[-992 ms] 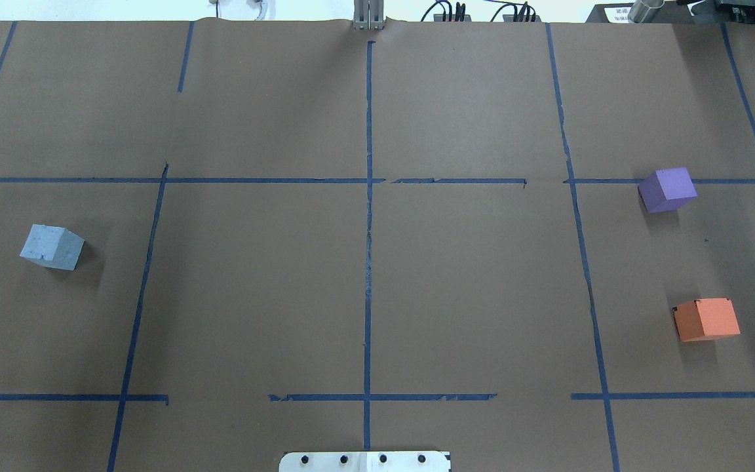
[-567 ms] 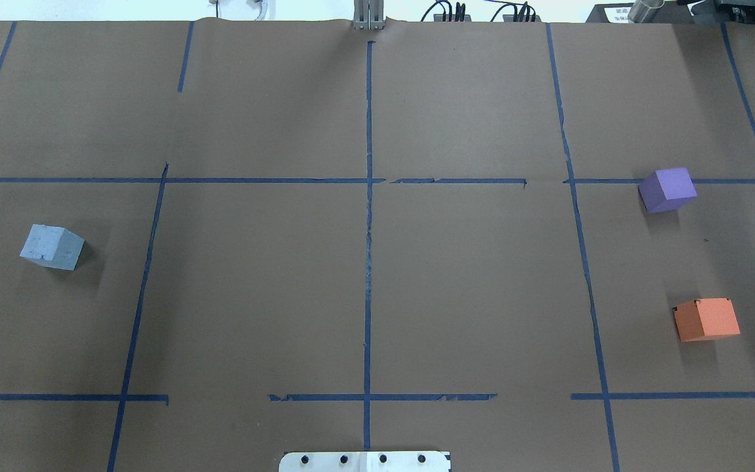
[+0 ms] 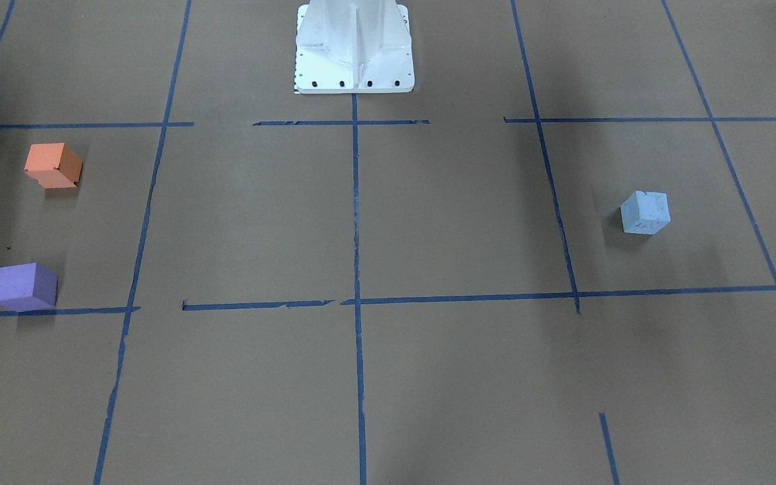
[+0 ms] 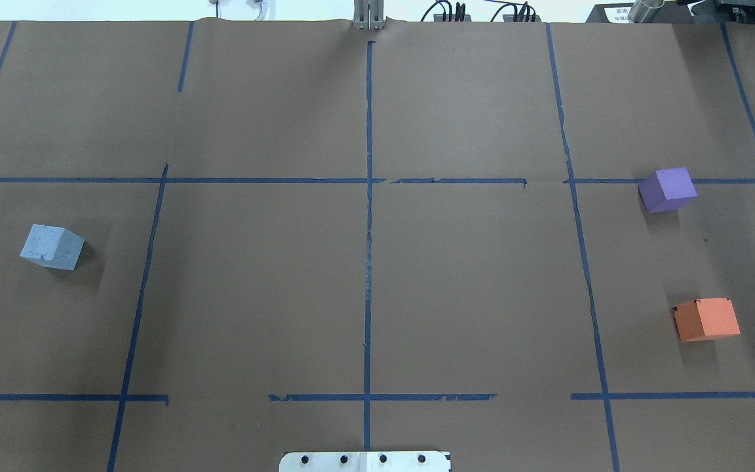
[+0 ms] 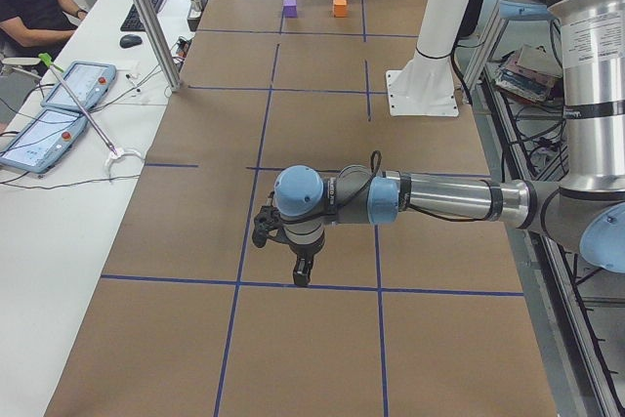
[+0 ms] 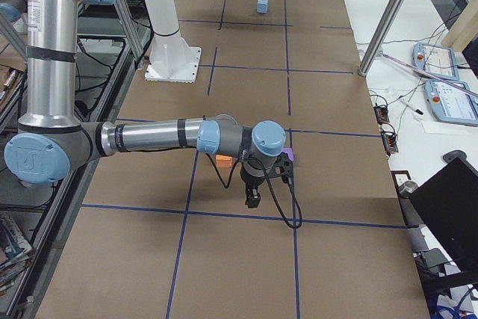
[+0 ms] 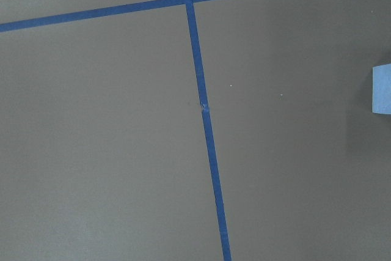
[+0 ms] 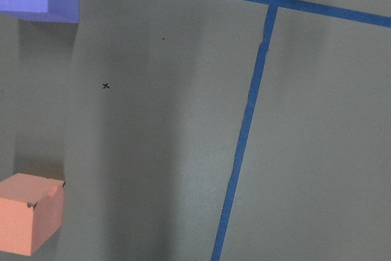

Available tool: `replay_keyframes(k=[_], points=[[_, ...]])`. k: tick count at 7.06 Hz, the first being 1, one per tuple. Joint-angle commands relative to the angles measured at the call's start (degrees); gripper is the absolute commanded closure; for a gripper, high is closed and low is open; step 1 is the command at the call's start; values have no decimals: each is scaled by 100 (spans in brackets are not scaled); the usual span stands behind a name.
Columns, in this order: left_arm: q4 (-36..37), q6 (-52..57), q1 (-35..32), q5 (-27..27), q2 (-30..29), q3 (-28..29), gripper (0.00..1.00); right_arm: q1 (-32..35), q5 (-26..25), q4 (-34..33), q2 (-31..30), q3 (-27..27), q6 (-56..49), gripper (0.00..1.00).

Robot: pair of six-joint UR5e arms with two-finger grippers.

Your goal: Place blue block between orange and purple blocks

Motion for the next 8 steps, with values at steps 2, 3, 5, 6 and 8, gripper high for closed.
replay_keyframes(k=[2,3,5,6,8], points=[[-1033,-51,287,-465,-37,563,0,-5,0,3,29,10,18,0],[-1324,-616,688,-467,-107,591,0,-5,9,3,29,19,18,0],[-2140,-2731,1523,-441,-502,600,0,-5,9,117,20,-7,18,0],[-2275,-3523,2067,-397,-895,600,0,-5,9,118,20,-7,18,0],[-2503,-4512,3018,591,-1136,609,0,-5,9,118,20,-16,18,0]])
